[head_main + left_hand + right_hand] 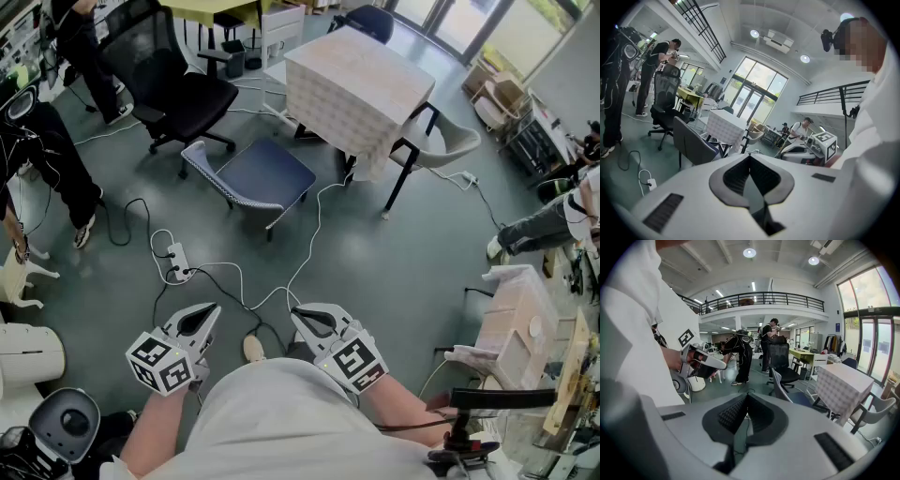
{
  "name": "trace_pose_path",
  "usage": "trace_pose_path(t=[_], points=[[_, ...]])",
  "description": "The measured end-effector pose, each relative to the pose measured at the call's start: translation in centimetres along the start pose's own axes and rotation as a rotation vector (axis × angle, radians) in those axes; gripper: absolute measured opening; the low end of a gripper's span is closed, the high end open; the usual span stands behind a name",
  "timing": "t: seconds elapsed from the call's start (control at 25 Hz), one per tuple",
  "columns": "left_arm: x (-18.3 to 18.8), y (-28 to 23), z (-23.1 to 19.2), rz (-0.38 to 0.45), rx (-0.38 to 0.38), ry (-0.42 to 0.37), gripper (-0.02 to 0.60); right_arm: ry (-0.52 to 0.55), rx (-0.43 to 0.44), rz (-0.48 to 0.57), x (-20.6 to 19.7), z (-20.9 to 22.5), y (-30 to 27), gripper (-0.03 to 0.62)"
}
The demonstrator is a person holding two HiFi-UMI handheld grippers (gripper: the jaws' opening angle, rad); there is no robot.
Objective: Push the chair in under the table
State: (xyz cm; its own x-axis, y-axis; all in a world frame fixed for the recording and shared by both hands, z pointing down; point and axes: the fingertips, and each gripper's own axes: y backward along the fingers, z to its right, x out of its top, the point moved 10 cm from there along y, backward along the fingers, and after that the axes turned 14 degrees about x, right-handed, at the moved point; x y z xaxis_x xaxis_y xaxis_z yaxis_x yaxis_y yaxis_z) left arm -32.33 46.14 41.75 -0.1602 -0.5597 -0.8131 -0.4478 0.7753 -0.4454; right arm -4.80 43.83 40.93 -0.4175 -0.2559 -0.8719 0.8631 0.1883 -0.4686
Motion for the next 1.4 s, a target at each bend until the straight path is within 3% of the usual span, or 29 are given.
trace_pose_path(t=[0.4, 0.64, 0.8, 0.84, 0.92, 1.04, 1.4], points=[[0.9, -3.9, 3.8, -0.021, 0.040, 0.000, 0.011, -0.006, 0.004, 0.027, -1.4, 4.2, 4.4, 0.014], [2.2, -7.8, 6.1, -0.020, 0.147, -0.013, 0.012, -0.035, -0.004, 0.040, -3.7, 8.9, 8.9, 0.015], [2.7, -10.6, 6.4, -0.010, 0.237, 0.031, 0.020, -0.049, 0.008, 0.016, -5.9, 11.7, 10.7, 0.019], [2.8, -11.3, 6.2, -0.019, 0.257, 0.050, 0.045, -0.058, 0.011, 0.021, -6.2, 12.3, 11.0, 0.029], [3.0, -12.9, 5.3, -0.047, 0.288, 0.089, 0.101, -0.068, 0.002, 0.040, -6.7, 13.6, 11.4, 0.109], [3.9, -15.7, 3.1, -0.072, 0.327, 0.151, 0.143, -0.076, -0.040, 0.064, -6.8, 16.0, 11.3, 0.146], [7.8, -25.8, -7.5, -0.132, 0.495, 0.349, 0.205, -0.130, -0.187, 0.010, -4.6, 24.1, 11.2, 0.156]])
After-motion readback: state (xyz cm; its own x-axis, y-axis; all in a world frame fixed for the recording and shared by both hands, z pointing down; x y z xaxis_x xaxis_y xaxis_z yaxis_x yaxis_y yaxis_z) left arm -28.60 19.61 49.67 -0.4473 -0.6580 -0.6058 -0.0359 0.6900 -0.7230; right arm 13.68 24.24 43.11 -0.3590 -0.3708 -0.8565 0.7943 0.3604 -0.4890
